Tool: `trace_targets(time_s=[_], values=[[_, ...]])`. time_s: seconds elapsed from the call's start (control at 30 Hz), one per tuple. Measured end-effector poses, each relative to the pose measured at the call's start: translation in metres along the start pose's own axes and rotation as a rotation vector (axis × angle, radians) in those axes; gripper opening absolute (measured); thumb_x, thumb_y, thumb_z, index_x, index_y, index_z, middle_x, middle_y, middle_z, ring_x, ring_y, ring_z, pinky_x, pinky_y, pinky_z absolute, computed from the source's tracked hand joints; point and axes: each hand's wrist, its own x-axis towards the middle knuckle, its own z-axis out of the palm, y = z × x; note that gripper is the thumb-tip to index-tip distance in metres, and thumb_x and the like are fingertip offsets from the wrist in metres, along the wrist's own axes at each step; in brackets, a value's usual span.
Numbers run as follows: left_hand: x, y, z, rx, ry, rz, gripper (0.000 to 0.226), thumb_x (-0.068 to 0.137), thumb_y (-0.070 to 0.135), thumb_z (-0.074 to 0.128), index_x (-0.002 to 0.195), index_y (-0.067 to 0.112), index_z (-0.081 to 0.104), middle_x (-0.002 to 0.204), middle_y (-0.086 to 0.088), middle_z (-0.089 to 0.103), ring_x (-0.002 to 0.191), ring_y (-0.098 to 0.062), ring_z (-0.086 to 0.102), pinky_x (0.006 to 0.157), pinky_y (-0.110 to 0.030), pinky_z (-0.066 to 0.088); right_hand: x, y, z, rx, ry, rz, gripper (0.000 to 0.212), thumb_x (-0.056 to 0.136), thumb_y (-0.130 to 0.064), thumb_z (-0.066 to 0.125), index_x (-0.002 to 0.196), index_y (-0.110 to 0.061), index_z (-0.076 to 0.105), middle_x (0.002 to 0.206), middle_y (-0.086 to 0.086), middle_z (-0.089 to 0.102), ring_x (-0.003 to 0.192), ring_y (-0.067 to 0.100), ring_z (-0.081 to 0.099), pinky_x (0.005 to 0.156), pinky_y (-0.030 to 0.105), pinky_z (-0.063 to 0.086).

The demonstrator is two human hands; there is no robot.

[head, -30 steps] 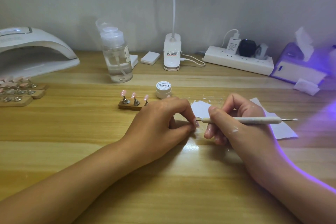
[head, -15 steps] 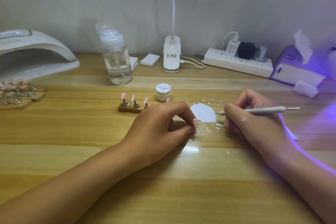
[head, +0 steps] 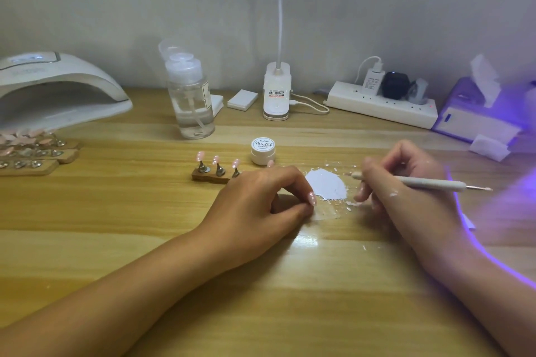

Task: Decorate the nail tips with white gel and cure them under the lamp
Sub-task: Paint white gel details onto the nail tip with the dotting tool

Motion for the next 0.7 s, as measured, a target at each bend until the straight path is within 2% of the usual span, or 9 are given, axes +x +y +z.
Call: trace_targets(time_s=[0.07, 0.17, 0.27, 0.37, 0.43, 0.5, 0.6, 0.7], values=[[0.0, 0.0, 0.0, 0.013, 0.0, 0.006, 0.012, 0.085, 0.022, 0.073, 0.085, 0.032, 0.066, 0.074, 0.036, 0.058, 0.057, -0.001, 0.053, 0.057, -0.013, 0.029, -0.003, -0.006, -0.002, 0.206, 0.03, 0.018, 0.031, 0.088, -0.009, 0.061, 0.065, -0.02, 0.044, 0.053, 0.007, 0.066, 0.04, 0.009, 0.048, 0.042, 0.018, 0.04], [0.0, 0.001, 0.0, 0.022, 0.002, 0.017, 0.012, 0.085, 0.021, 0.073, 0.086, 0.031, 0.066, 0.073, 0.037, 0.058, 0.056, -0.001, 0.052, 0.057, -0.012, 0.028, -0.015, -0.014, 0.008, 0.376, -0.094, 0.119, 0.033, 0.086, -0.002, 0.059, 0.063, -0.018, 0.042, 0.046, 0.009, 0.059, 0.035, 0.009, 0.04, 0.036, 0.014, 0.033], [0.0, 0.001, 0.0, 0.02, 0.001, 0.031, 0.012, 0.085, 0.021, 0.073, 0.086, 0.03, 0.066, 0.076, 0.034, 0.059, 0.056, -0.003, 0.052, 0.058, -0.01, 0.029, -0.024, -0.013, 0.016, 0.293, -0.171, 0.126, 0.028, 0.077, -0.009, 0.063, 0.058, -0.019, 0.045, 0.047, 0.011, 0.061, 0.037, 0.013, 0.041, 0.037, 0.02, 0.034], [0.0, 0.0, 0.0, 0.015, 0.001, 0.037, 0.011, 0.085, 0.02, 0.073, 0.085, 0.029, 0.066, 0.08, 0.031, 0.061, 0.056, -0.003, 0.052, 0.063, -0.005, 0.032, -0.024, -0.012, 0.016, 0.269, -0.15, 0.134, 0.029, 0.079, -0.008, 0.062, 0.059, -0.019, 0.043, 0.049, 0.01, 0.063, 0.039, 0.017, 0.04, 0.037, 0.028, 0.031], [0.0, 0.0, 0.001, 0.013, 0.001, 0.036, 0.012, 0.085, 0.02, 0.073, 0.085, 0.029, 0.066, 0.081, 0.031, 0.061, 0.055, -0.004, 0.052, 0.066, -0.003, 0.032, -0.024, -0.013, 0.016, 0.25, -0.158, 0.143, 0.023, 0.073, -0.015, 0.062, 0.059, -0.02, 0.045, 0.05, 0.01, 0.063, 0.038, 0.017, 0.041, 0.035, 0.029, 0.032], [0.0, 0.0, 0.001, 0.018, 0.0, 0.038, 0.012, 0.085, 0.019, 0.073, 0.085, 0.029, 0.065, 0.079, 0.033, 0.06, 0.055, -0.004, 0.052, 0.067, -0.001, 0.032, -0.025, -0.014, 0.016, 0.236, -0.169, 0.143, 0.017, 0.07, -0.018, 0.059, 0.058, -0.022, 0.047, 0.05, 0.01, 0.064, 0.037, 0.016, 0.041, 0.034, 0.028, 0.033], [0.0, 0.0, 0.001, 0.017, -0.005, 0.039, 0.012, 0.085, 0.019, 0.072, 0.086, 0.029, 0.065, 0.079, 0.033, 0.06, 0.054, -0.005, 0.053, 0.071, 0.0, 0.033, -0.024, -0.012, 0.015, 0.242, -0.165, 0.133, 0.029, 0.079, -0.007, 0.061, 0.059, -0.021, 0.046, 0.051, 0.01, 0.064, 0.037, 0.016, 0.042, 0.033, 0.024, 0.034], [-0.001, 0.001, 0.001, 0.02, -0.006, 0.041, 0.011, 0.085, 0.018, 0.072, 0.087, 0.027, 0.066, 0.078, 0.034, 0.06, 0.055, -0.006, 0.053, 0.074, 0.001, 0.032, -0.025, -0.013, 0.016, 0.234, -0.179, 0.128, 0.031, 0.082, -0.005, 0.059, 0.059, -0.022, 0.047, 0.052, 0.01, 0.065, 0.038, 0.015, 0.043, 0.034, 0.022, 0.034]])
